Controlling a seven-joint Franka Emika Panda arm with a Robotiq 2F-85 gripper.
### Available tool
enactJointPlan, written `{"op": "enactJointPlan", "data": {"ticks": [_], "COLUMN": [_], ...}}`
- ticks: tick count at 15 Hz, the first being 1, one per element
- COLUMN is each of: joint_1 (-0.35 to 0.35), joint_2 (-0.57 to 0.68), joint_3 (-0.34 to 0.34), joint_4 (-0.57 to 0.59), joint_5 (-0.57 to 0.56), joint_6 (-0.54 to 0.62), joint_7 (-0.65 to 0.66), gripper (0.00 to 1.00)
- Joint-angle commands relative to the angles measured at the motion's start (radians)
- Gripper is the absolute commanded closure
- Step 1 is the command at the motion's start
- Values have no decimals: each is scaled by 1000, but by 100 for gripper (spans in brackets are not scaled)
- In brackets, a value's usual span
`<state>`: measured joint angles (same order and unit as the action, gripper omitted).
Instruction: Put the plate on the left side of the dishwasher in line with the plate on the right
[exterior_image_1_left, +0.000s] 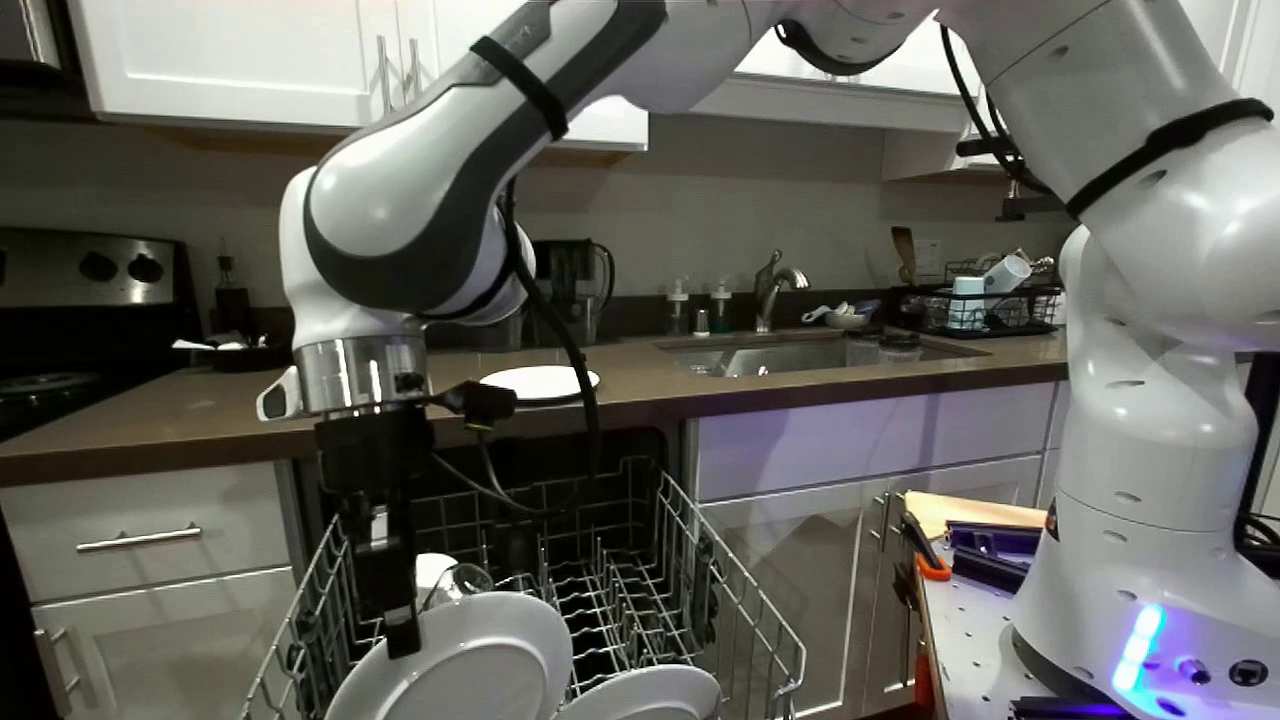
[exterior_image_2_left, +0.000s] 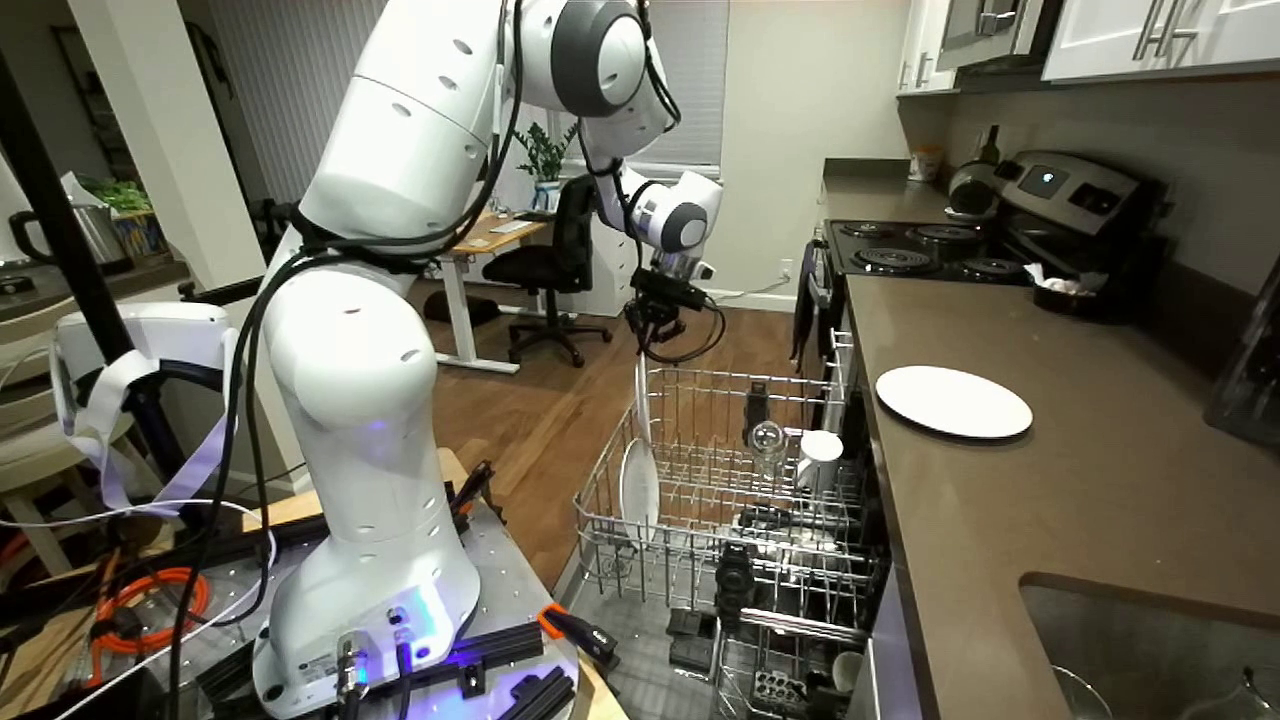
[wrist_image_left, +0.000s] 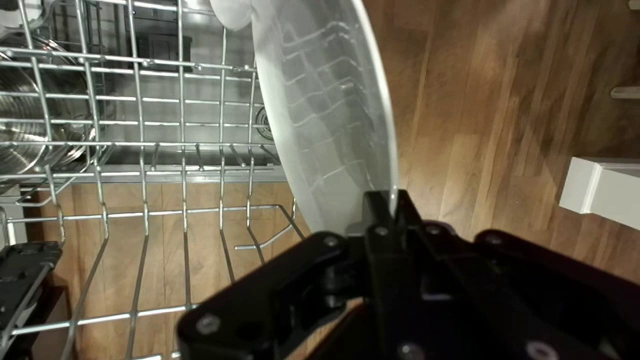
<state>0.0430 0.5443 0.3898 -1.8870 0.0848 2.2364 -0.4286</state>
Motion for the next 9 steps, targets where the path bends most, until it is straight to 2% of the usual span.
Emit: {"op": "enactJointPlan", "data": {"ticks": [1,9], "joint_1": [33,46], "joint_2": [-90,-189], "joint_3": [-36,-79], "joint_4": [-73,-194], "joint_5": [34,44], "joint_6": [-16,39], "joint_7": [29,80], "gripper": [99,99]}}
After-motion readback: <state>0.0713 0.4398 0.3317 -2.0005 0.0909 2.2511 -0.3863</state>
